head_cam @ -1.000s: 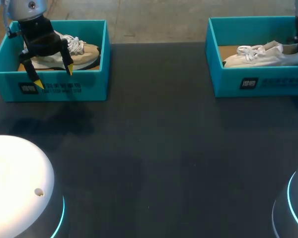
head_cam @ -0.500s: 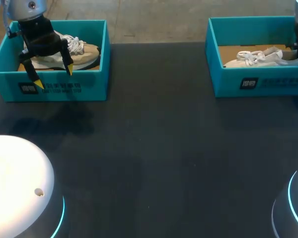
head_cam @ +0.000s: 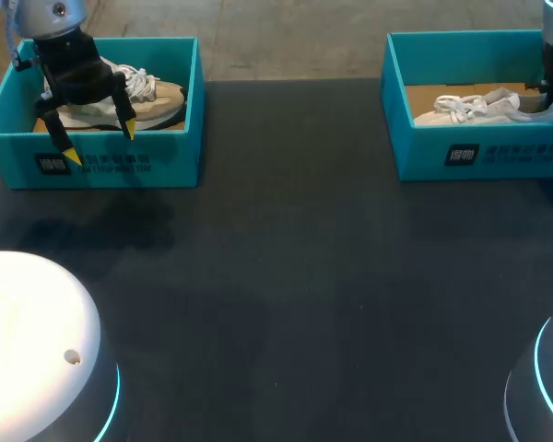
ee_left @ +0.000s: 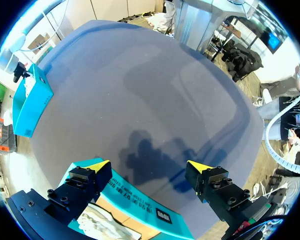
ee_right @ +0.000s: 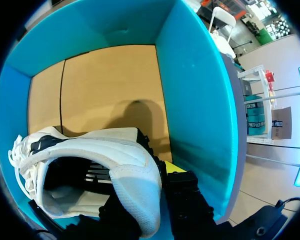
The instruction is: Take the shoe out of the shoebox, open the shoe tongue, remove and reinsert the insole, then place the shoe into the shoebox
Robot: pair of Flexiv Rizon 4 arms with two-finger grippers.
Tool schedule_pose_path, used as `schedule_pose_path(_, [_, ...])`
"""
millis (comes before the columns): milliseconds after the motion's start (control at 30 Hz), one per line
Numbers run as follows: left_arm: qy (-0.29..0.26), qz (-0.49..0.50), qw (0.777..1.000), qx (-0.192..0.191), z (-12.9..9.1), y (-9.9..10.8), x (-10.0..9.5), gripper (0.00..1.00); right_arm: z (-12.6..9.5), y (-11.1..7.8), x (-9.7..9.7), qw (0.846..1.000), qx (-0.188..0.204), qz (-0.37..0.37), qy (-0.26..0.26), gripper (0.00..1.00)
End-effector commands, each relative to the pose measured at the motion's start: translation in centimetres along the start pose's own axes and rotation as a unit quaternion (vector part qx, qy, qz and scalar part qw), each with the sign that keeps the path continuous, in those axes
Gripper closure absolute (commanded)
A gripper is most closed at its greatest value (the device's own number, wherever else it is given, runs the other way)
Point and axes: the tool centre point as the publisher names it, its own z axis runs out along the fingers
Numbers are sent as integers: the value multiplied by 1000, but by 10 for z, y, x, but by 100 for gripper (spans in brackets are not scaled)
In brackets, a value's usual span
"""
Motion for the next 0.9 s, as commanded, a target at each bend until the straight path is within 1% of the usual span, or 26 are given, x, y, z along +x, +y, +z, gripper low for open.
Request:
schedule_pose_path(33, [1, 0, 1000, -1, 0, 0, 0, 0, 9, -1, 0, 1000, -1, -1, 4, 100])
schedule_pose_path(200, [1, 0, 1000, -1, 0, 0, 0, 0, 15, -2, -1, 1000, 1, -2, 4, 100])
schedule_pose_path(433, [1, 0, 1000, -1, 0, 0, 0, 0, 19, -2, 3, 1000, 8, -4, 1, 100])
schedule_pose_path(700, [1, 0, 1000, -1, 0, 0, 0, 0, 25, -3, 5, 1000, 5, -15, 3, 100])
schedule_pose_path(833, [1, 0, 1000, -1, 0, 0, 0, 0, 26, -4, 5, 1000, 5, -17, 4, 90])
schedule_pose_path(900, [1, 0, 1000, -1, 0, 0, 0, 0, 27, -3, 6, 1000, 5, -17, 5, 80])
